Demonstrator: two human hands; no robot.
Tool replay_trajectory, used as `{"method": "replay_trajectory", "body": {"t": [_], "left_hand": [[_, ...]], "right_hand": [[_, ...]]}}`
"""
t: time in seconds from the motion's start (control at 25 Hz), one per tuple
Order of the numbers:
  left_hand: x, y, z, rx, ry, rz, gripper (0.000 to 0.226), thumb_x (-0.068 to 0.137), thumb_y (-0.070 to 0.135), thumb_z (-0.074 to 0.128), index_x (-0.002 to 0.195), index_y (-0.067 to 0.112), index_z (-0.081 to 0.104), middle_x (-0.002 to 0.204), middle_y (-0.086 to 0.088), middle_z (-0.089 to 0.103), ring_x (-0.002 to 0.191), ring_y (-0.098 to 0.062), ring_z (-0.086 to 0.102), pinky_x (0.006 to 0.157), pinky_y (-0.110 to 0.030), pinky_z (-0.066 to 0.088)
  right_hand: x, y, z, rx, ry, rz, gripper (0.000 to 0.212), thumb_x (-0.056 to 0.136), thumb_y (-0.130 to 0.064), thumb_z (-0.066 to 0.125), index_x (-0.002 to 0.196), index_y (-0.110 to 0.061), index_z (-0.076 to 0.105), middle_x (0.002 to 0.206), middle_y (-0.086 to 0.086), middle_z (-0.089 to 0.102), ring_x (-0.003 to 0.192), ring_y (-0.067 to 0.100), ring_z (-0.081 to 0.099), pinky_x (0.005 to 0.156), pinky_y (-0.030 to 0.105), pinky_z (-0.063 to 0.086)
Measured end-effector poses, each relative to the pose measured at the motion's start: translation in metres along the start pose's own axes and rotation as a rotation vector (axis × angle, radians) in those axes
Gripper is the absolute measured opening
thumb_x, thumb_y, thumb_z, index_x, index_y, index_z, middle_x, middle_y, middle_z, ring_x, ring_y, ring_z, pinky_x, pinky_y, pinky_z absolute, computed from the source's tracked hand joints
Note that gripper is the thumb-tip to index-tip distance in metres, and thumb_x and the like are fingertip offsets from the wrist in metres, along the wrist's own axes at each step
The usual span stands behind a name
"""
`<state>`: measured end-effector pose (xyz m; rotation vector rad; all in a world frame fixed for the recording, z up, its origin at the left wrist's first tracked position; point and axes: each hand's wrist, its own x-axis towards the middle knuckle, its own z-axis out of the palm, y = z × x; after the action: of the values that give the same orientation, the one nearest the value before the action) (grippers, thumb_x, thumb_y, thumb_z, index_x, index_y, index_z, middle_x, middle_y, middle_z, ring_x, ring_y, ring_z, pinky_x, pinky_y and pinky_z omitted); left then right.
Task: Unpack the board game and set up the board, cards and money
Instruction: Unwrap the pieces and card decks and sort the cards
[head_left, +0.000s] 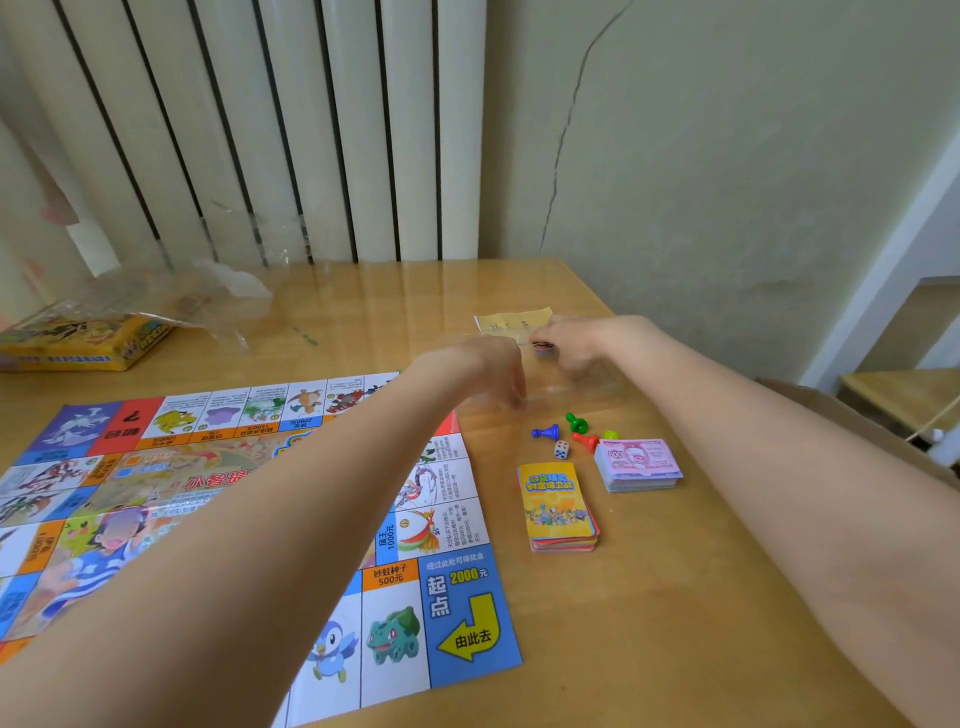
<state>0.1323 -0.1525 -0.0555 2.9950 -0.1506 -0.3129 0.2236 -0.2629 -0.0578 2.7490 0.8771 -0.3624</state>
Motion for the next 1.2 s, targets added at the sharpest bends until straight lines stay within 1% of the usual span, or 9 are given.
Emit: {"method": "replay_trajectory", "body": {"t": [0.12, 0.28, 0.4, 0.52, 0.68, 0.8, 0.96, 1.12, 1.2], "left_hand": [[0.001, 0.003, -0.002, 0.021, -0.009, -0.02, 0.034, 0.088, 0.027, 0.061, 0.121, 0.015, 0.063, 0.123, -0.002, 0.063, 0.11, -0.022, 0.058, 0.091, -0.028, 0.044], [0.003, 0.004, -0.001, 0.037, -0.02, -0.046, 0.035, 0.088, 0.027, 0.061, 0.118, 0.011, 0.065, 0.121, -0.006, 0.064, 0.096, -0.02, 0.056, 0.09, -0.03, 0.046], [0.003, 0.004, -0.002, 0.029, -0.019, -0.041, 0.035, 0.088, 0.028, 0.061, 0.119, 0.011, 0.064, 0.121, -0.006, 0.064, 0.104, -0.022, 0.059, 0.091, -0.03, 0.045], [0.003, 0.004, -0.003, 0.04, -0.024, -0.04, 0.036, 0.087, 0.027, 0.062, 0.12, 0.011, 0.064, 0.121, -0.006, 0.064, 0.107, -0.023, 0.059, 0.092, -0.031, 0.045], [0.005, 0.003, -0.002, 0.046, -0.032, -0.041, 0.036, 0.087, 0.028, 0.062, 0.119, 0.011, 0.064, 0.112, -0.004, 0.064, 0.101, -0.023, 0.059, 0.09, -0.031, 0.046], [0.006, 0.004, -0.003, 0.073, -0.04, -0.035, 0.037, 0.088, 0.03, 0.061, 0.12, 0.011, 0.063, 0.103, 0.0, 0.06, 0.092, -0.019, 0.052, 0.09, -0.03, 0.045], [0.004, 0.005, -0.003, 0.071, -0.031, -0.04, 0.037, 0.088, 0.03, 0.061, 0.12, 0.011, 0.063, 0.121, -0.005, 0.064, 0.1, -0.021, 0.057, 0.093, -0.031, 0.045], [0.002, 0.006, -0.003, 0.068, -0.034, -0.041, 0.037, 0.088, 0.029, 0.061, 0.122, 0.014, 0.062, 0.122, -0.004, 0.063, 0.111, -0.023, 0.058, 0.093, -0.031, 0.044], [0.001, 0.009, -0.004, 0.081, -0.034, -0.038, 0.037, 0.089, 0.028, 0.06, 0.123, 0.014, 0.062, 0.123, -0.004, 0.063, 0.112, -0.023, 0.057, 0.093, -0.03, 0.044]], "right_hand": [[-0.002, 0.004, -0.002, -0.002, 0.025, -0.029, 0.052, 0.091, -0.004, 0.042, 0.142, -0.016, 0.034, 0.137, 0.014, 0.037, 0.124, 0.033, 0.042, 0.102, 0.037, 0.037], [0.001, 0.003, -0.006, 0.012, 0.05, -0.053, 0.045, 0.09, 0.0, 0.039, 0.133, -0.012, 0.044, 0.136, 0.011, 0.044, 0.123, 0.029, 0.044, 0.093, 0.031, 0.038], [0.004, 0.01, -0.011, 0.082, 0.028, -0.083, 0.044, 0.09, 0.001, 0.04, 0.131, -0.012, 0.049, 0.137, 0.009, 0.046, 0.123, 0.028, 0.044, 0.101, 0.032, 0.038], [0.007, 0.017, -0.014, 0.19, 0.023, -0.121, 0.034, 0.094, -0.009, 0.049, 0.127, -0.01, 0.053, 0.133, 0.009, 0.05, 0.121, 0.025, 0.047, 0.099, 0.029, 0.036], [0.015, 0.022, -0.01, 0.298, 0.087, -0.119, 0.033, 0.092, -0.016, 0.055, 0.125, -0.013, 0.057, 0.127, 0.008, 0.055, 0.115, 0.025, 0.05, 0.089, 0.024, 0.036], [0.017, 0.027, -0.007, 0.373, 0.126, -0.115, 0.03, 0.09, -0.018, 0.06, 0.12, -0.014, 0.062, 0.115, 0.005, 0.06, 0.1, 0.02, 0.053, 0.08, 0.023, 0.038], [0.019, 0.029, -0.001, 0.506, 0.21, -0.096, 0.024, 0.085, -0.018, 0.066, 0.108, -0.008, 0.068, 0.089, 0.005, 0.06, 0.08, 0.016, 0.051, 0.059, 0.019, 0.038], [0.025, 0.033, 0.01, 0.59, 0.343, -0.044, 0.021, 0.083, -0.018, 0.069, 0.1, -0.005, 0.07, 0.084, 0.007, 0.063, 0.075, 0.017, 0.052, 0.057, 0.022, 0.036], [0.027, 0.033, 0.012, 0.671, 0.394, -0.016, 0.019, 0.084, -0.016, 0.068, 0.097, -0.002, 0.071, 0.077, 0.006, 0.063, 0.065, 0.015, 0.052, 0.058, 0.023, 0.037]]}}
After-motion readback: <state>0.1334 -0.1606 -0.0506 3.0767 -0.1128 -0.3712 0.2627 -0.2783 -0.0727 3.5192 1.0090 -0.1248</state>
